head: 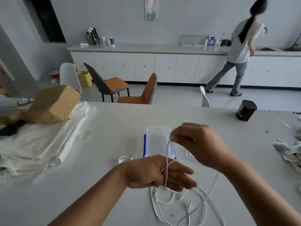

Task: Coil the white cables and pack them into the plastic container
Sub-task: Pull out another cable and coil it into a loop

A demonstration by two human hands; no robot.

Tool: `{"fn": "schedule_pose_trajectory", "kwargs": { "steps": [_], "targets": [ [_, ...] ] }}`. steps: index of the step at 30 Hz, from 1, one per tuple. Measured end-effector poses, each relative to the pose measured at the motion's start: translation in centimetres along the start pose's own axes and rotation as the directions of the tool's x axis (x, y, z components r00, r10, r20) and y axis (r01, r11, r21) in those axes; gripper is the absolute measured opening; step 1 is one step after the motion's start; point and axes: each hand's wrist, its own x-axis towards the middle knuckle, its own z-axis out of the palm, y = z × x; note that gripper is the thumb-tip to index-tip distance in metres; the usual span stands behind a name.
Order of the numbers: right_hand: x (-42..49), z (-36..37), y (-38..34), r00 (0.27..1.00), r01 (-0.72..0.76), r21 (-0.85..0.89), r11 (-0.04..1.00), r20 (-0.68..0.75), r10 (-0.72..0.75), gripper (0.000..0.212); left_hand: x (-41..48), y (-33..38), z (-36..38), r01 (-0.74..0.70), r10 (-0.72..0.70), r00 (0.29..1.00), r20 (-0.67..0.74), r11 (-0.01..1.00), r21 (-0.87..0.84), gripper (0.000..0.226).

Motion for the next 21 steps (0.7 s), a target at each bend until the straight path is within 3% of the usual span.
{"fn": "schedule_pose_trajectory", "kwargs": {
  "steps": [2, 5, 7, 8, 11, 14, 17, 21],
  "targets": [
    [0.6, 2.0, 2.2, 0.991, -0.126, 0.196, 0.973, 0.064, 0.115, 0.011, 0.0, 1.0, 0.6, -0.112, 0.130, 0.990, 0.053, 0.959, -0.260, 0.084],
    [-2.4, 6.3, 3.2, 0.948, -0.317, 0.275, 0.908, 0.058, 0.314, 0.017, 0.3, 1.0, 0.1, -0.343, 0.289, 0.939, -0.185, 0.780, -0.524, 0.086],
    [-5.1, 8.2, 1.8, 0.927, -0.376, 0.242, 0.894, 0.098, 0.363, 0.020, 0.3, 0.6, -0.8, -0.466, 0.298, 0.881, -0.367, 0.679, -0.567, 0.087],
    [-6.1, 8.7, 0.8, 0.925, -0.372, 0.192, 0.908, 0.162, 0.345, 0.016, 0.2, 0.2, -1.2, -0.500, 0.278, 0.853, -0.441, 0.675, -0.542, 0.086],
    [-7.5, 7.6, -1.0, 0.914, -0.291, -0.068, 0.954, 0.275, 0.298, 0.010, -0.5, -1.0, -2.4, -0.458, 0.182, 0.808, -0.560, 0.792, -0.404, 0.091],
    [-6.5, 4.2, -1.6, 0.977, -0.019, -0.313, 0.949, 0.196, 0.084, 0.008, -0.9, -1.9, -2.3, -0.294, 0.112, 0.875, -0.470, 0.896, -0.333, 0.094],
    [-3.7, 1.9, -2.4, 0.974, 0.134, -0.309, 0.941, 0.214, -0.069, 0.006, -0.7, -1.4, -1.1, -0.188, 0.115, 0.947, -0.300, 0.956, -0.227, 0.081],
    [0.8, 0.5, -1.4, 0.993, -0.055, -0.155, 0.986, 0.097, 0.071, 0.035, -0.2, -0.2, 0.2, -0.112, 0.095, 0.988, -0.120, 0.983, -0.143, 0.062]
  ]
}}
